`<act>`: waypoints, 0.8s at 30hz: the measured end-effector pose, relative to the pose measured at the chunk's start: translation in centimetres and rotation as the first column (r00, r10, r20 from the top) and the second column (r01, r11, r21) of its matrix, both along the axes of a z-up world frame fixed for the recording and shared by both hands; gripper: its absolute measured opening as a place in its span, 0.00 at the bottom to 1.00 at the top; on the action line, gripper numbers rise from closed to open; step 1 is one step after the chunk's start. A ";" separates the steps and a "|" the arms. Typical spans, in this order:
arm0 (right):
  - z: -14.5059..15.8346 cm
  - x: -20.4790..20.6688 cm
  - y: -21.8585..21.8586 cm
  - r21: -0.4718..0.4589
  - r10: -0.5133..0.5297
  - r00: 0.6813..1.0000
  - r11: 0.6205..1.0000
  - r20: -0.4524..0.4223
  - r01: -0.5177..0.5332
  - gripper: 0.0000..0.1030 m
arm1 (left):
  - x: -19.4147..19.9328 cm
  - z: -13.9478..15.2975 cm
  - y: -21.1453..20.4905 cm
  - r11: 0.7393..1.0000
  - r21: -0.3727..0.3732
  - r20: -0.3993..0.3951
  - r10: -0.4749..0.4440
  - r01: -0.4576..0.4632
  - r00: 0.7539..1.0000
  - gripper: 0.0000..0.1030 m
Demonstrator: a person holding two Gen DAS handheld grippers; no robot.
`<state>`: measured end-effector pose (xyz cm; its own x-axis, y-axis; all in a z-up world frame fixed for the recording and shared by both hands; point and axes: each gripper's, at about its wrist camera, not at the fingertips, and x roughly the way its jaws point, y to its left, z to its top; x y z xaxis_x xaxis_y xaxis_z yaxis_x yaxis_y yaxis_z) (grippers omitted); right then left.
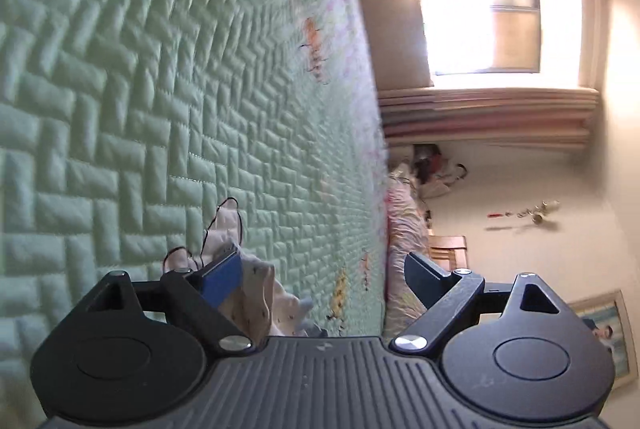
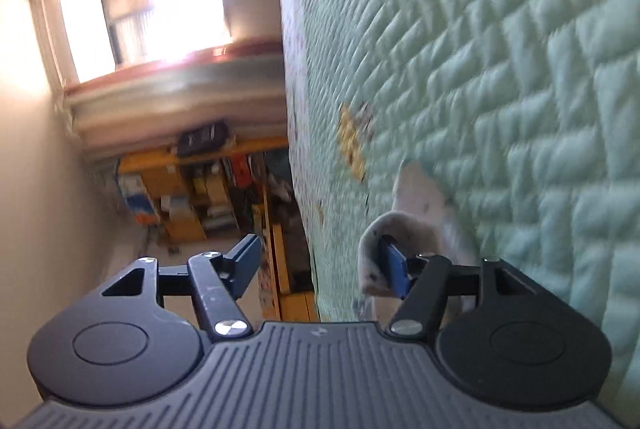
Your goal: Fold clothes
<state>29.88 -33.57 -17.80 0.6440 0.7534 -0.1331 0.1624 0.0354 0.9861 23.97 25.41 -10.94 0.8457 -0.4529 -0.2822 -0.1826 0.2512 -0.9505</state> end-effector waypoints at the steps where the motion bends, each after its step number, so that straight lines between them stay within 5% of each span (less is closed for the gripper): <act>1: 0.6 -0.5 0.0 -0.036 0.016 1.000 0.999 0.015 -0.015 0.66 | -0.6 0.3 -0.2 0.999 0.032 0.008 -0.014 0.014 1.000 0.87; 10: 3.3 1.5 1.9 -0.179 0.114 0.992 0.976 -0.046 -0.121 0.69 | -2.7 -0.4 -3.9 0.974 0.087 -0.060 -0.206 0.211 0.977 0.90; 14: 5.4 2.9 3.7 -0.276 0.259 0.960 0.920 -0.105 -0.279 0.71 | 0.4 -0.2 -5.2 0.952 0.126 -0.092 -0.269 0.279 0.959 0.95; 17: 4.0 3.3 2.0 -0.092 0.054 0.998 0.994 -0.032 -0.057 0.71 | 2.3 -0.4 -5.5 0.948 0.153 -0.121 -0.263 0.280 0.957 0.95; 19: 2.8 3.5 0.7 0.061 -0.117 0.993 0.991 -0.004 0.117 0.70 | 3.1 -0.7 -5.4 0.951 0.159 -0.135 -0.247 0.267 0.960 0.93; 21: 2.6 3.2 1.6 0.012 -0.068 0.997 0.998 -0.034 0.068 0.71 | 2.7 -0.5 -5.3 0.949 0.167 -0.122 -0.248 0.266 0.961 0.93; 24: 3.4 1.6 3.4 -0.103 0.041 0.999 0.994 0.032 -0.037 0.71 | 2.2 -0.4 -5.2 0.950 0.165 -0.104 -0.250 0.265 0.963 0.94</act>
